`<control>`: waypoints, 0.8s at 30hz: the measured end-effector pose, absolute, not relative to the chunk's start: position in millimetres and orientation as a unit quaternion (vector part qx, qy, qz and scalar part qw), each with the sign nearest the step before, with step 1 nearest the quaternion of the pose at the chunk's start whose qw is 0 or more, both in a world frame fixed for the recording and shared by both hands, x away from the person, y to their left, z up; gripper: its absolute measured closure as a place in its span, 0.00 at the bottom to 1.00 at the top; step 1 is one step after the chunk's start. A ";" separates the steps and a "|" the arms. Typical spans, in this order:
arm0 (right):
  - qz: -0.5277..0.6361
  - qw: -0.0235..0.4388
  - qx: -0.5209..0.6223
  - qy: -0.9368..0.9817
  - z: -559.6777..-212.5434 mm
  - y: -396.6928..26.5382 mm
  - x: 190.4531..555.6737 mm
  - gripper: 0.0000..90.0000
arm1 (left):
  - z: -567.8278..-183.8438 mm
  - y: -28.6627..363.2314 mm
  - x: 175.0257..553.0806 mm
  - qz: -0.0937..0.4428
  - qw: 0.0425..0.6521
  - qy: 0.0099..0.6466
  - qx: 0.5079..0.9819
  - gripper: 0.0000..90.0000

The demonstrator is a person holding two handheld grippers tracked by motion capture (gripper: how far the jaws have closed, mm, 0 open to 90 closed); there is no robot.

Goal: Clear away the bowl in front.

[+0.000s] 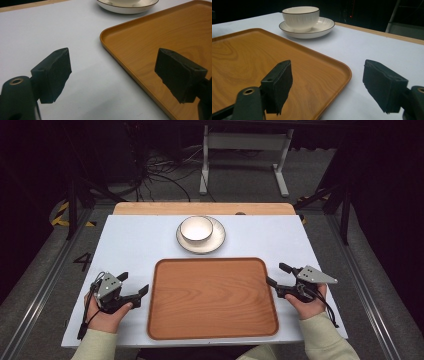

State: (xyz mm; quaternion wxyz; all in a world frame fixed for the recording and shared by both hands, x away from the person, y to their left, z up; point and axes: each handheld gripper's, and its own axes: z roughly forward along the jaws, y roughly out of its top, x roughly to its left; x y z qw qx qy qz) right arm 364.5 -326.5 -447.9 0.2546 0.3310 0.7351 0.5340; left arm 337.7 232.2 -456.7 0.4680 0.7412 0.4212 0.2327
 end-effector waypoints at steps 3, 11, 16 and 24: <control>0.529 0.252 0.333 0.739 -450.4 -325.9 365.7 0.27 | -456.7 231.5 341.0 0.230 0.470 0.421 0.741 0.16; 0.532 0.249 0.328 0.740 -450.1 -326.4 364.3 0.26 | -444.9 222.9 345.8 0.224 0.480 0.413 0.741 0.17; 0.533 0.251 0.329 0.738 -449.3 -328.1 359.7 0.26 | -430.2 218.2 350.8 0.224 0.486 0.407 0.741 0.16; 0.531 0.252 0.332 0.738 -450.6 -330.3 356.2 0.25 | -403.1 209.6 362.4 0.229 0.492 0.386 0.746 0.17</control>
